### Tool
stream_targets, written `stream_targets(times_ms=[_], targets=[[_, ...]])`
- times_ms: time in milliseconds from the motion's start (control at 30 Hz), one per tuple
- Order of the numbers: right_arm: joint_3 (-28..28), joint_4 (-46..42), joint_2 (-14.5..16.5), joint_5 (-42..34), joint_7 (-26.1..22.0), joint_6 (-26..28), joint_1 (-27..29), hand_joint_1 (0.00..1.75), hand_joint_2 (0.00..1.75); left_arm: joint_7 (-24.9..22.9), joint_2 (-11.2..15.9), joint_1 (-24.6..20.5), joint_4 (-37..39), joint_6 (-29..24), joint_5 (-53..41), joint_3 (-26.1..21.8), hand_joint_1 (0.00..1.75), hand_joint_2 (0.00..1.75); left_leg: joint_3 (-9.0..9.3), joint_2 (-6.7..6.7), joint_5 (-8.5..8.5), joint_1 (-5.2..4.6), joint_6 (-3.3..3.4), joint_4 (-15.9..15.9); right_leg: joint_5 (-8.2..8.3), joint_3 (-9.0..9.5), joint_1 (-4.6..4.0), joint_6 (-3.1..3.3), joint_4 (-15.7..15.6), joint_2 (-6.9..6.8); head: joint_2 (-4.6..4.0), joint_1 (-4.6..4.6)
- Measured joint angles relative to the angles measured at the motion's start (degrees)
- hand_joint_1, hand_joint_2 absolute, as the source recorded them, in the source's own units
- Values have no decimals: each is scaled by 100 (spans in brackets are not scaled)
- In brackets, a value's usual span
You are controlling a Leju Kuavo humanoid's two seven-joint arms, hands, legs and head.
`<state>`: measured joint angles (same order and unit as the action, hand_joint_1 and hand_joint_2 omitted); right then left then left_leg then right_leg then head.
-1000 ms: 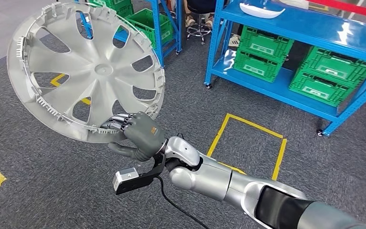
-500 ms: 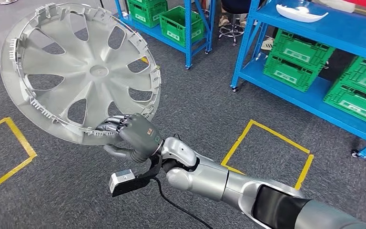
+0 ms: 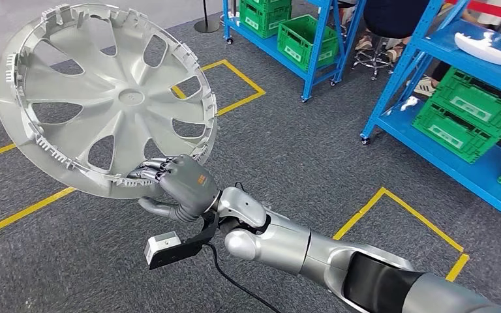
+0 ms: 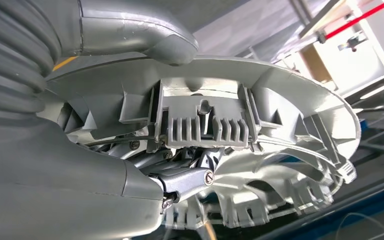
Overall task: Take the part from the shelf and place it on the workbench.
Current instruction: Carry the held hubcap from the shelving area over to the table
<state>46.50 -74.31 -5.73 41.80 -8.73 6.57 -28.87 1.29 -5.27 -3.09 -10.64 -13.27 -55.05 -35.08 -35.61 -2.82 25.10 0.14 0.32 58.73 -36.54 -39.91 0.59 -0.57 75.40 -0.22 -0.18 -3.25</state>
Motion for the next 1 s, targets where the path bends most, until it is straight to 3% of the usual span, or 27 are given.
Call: stream_targets(times_ms=[33, 67, 133, 200, 267, 300, 367, 400, 433, 500, 533, 567, 633, 700, 800, 867, 933, 1000], targets=[[1, 8, 0, -1, 5, -4, 2, 175, 175, -4, 0, 4, 1, -1, -5, -1, 0, 175, -1, -92, 1, 2, -3, 12, 114, -7, 2, 6, -55, 13, 0, 0], [1, 11, 1, -1, 9, -7, 2, 175, 175, -8, 0, 7, 1, -1, -9, -1, 0, 175, 0, -180, 4, 5, -10, 25, 321, 103, 10, 14, -339, 41, 0, -1], [1, 16, 2, 2, 7, -11, -8, 175, 175, -13, -1, 5, 1, -2, -21, -2, 0, 175, -18, -343, 9, 10, -51, 56, 685, 429, 37, 28, -1108, 275, 0, 2], [4, 17, 11, 10, -8, -15, -18, 175, 175, -17, 1, 5, 1, -2, -29, -2, 0, 175, -59, -477, -10, 22, -130, 62, 802, 585, 39, 48, -1484, 438, 0, 4], [9, 19, 33, 10, -14, -19, -27, 175, 175, -24, 3, 22, 3, -2, -32, -3, 0, 175, -99, -590, -48, 41, -221, 27, 822, 588, 16, 102, -1509, 342, 0, 6], [10, 21, 49, 7, -10, -21, -34, 175, 175, -27, 7, 34, 5, -2, -32, -3, 0, 175, -116, -533, -45, 39, -251, 35, 839, 601, 13, 141, -1534, 281, 0, 8], [11, 27, 88, 5, -10, -26, -51, 175, 175, -33, 14, 34, 8, -4, -32, -4, 0, 175, -258, -186, 122, 19, -297, 309, 868, 632, 23, 222, -1593, 132, 0, 45], [11, 31, 98, 8, -16, -27, -58, 175, 175, -35, 16, 26, 8, -5, -32, -4, 0, 175, -401, 32, 292, 14, -312, 628, 870, 641, 13, 250, -1606, 49, 0, 61], [12, 35, 104, 10, -25, -28, -62, 175, 175, -36, 13, 14, 9, -6, -32, -4, 0, 175, -585, 157, 475, 18, -332, 1013, 864, 644, 2, 271, -1609, -37, 0, 79], [16, 44, 107, 11, -38, -35, -64, 175, 175, -36, 7, 8, 10, -6, -32, -4, 0, 175, -849, 221, 670, 39, -359, 1582, 851, 646, -14, 286, -1608, -217, 0, 79], [20, 51, 109, 8, -40, -39, -64, 175, 175, -36, 4, 12, 11, -6, -31, -5, 0, 175, -830, 235, 615, 45, -365, 1568, 845, 650, -17, 285, -1607, -302, 0, 80], [24, 59, 110, 5, -42, -43, -64, 175, 175, -36, 3, 17, 11, -6, -30, -5, 0, 175, -693, 270, 477, 48, -366, 1335, 836, 656, -18, 278, -1606, -381, 0, 80], [31, 71, 110, 1, -46, -44, -73, 175, 175, -33, 5, 15, 11, -6, -22, -7, 0, 175, -240, 507, 165, 29, -344, 543, 806, 680, -39, 238, -1597, -523, 0, 84], [37, 79, 111, 2, -52, -45, -98, 175, 175, -24, 4, 5, 10, -8, -15, -7, 0, 175, 10, 671, 42, -3, -267, 85, 779, 700, -68, 180, -1586, -632, 0, 70], [50, 90, 134, 1, -49, -47, -135, 175, 175, -15, 8, 24, 12, -10, 8, -18, 0, 175, 12, 498, 20, -18, -144, 26, 744, 735, -59, 82, -1585, -746, 0, 52], [57, 93, 149, 1, -50, -47, -147, 175, 175, -10, 14, 34, 13, -10, 20, -37, 0, 175, 33, 367, -7, 6, -72, -12, 592, 660, -24, 19, -1365, -491, 0, 50], [62, 107, 142, 3, -54, -48, -148, 175, 175, -2, 17, 16, 13, -7, 20, -54, 0, 175, 32, 232, -18, 18, -26, -23, 276, 342, -3, -14, -709, -128, 0, 36], [70, 130, 129, 4, -52, -49, -142, 175, 175, 4, 15, 5, 14, 4, 19, -61, 0, 175, 23, 67, -17, 15, -10, -9, 77, -10, -6, -21, -62, -11, 0, 22]])
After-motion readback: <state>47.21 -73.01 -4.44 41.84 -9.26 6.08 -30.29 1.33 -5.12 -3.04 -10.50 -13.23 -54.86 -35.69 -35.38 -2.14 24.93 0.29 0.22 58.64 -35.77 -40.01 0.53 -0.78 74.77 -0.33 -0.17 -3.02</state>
